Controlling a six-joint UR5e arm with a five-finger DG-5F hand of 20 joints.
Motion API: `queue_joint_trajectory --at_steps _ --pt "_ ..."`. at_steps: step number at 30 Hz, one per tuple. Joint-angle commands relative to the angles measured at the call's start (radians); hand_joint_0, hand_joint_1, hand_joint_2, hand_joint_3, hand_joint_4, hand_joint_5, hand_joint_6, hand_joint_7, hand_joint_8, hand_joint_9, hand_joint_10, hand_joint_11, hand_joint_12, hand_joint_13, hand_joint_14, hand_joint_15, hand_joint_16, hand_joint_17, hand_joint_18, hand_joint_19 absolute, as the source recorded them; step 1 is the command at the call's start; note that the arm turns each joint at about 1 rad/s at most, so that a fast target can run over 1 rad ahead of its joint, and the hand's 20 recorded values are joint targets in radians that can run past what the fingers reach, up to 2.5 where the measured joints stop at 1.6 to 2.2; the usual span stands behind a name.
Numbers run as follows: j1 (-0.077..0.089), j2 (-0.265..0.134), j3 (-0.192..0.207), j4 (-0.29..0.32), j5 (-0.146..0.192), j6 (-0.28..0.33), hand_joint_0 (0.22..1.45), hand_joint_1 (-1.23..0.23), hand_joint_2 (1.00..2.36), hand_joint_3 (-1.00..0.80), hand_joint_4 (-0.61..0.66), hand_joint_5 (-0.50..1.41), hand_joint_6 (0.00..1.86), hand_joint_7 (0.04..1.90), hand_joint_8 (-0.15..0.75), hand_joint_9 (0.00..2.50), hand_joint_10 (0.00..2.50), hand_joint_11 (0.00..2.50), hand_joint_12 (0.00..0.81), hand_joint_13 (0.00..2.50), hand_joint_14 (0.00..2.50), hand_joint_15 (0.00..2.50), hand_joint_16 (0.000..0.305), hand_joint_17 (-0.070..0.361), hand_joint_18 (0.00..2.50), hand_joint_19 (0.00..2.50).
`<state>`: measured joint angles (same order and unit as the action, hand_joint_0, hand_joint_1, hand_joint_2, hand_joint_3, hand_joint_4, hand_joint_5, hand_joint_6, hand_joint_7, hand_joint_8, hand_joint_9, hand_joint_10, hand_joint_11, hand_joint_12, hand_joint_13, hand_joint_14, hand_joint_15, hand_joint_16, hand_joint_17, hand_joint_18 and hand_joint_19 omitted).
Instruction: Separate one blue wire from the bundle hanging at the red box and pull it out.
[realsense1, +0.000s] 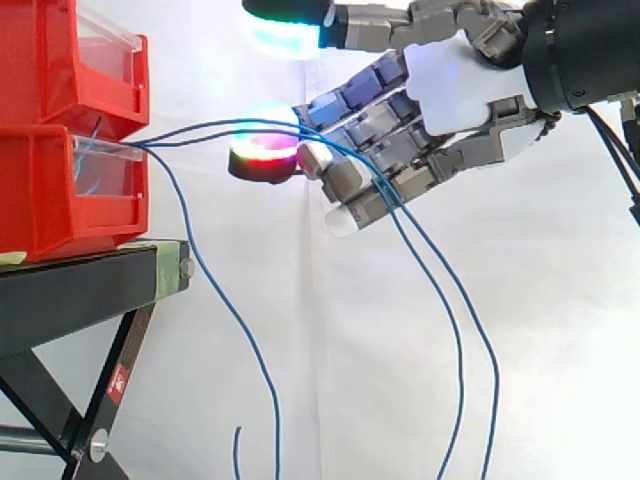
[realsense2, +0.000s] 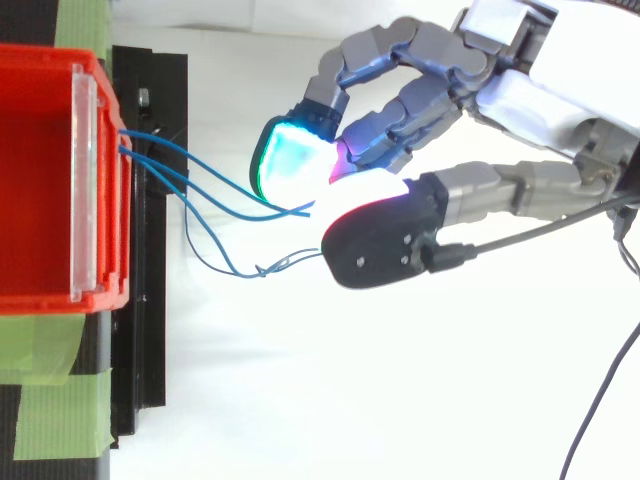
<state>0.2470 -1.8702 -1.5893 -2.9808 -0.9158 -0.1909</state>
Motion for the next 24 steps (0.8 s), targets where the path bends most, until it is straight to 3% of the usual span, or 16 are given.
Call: queue_joint_trajectory --at_steps 1,9,13,24 --pt "0.000 0.000 -0.001 0.000 0.000 -0.001 0.42 -0.86 1.00 -0.50 0.26 -0.23 0.88 0.80 0.362 0.92 0.01 1.38 0.457 1.05 0.01 1.44 0.062 0.139 0.83 0.48" --pt "0.000 0.000 0.000 0.000 0.000 0.002 0.58 -0.94 1.00 -0.49 0.20 -0.24 0.88 0.84 0.301 0.86 0.01 1.38 0.383 0.99 0.02 1.44 0.051 0.116 0.75 0.51" --pt "0.000 0.000 0.000 0.000 0.000 0.002 0.65 -0.92 1.01 -0.34 0.18 -0.24 0.88 0.83 0.293 0.87 0.01 1.38 0.377 0.99 0.02 1.44 0.050 0.113 0.75 0.51" --pt "0.000 0.000 0.000 -0.001 0.002 0.002 0.69 -0.91 1.02 -0.28 0.16 -0.23 0.89 0.82 0.290 0.88 0.01 1.38 0.370 1.00 0.01 1.44 0.049 0.111 0.76 0.52"
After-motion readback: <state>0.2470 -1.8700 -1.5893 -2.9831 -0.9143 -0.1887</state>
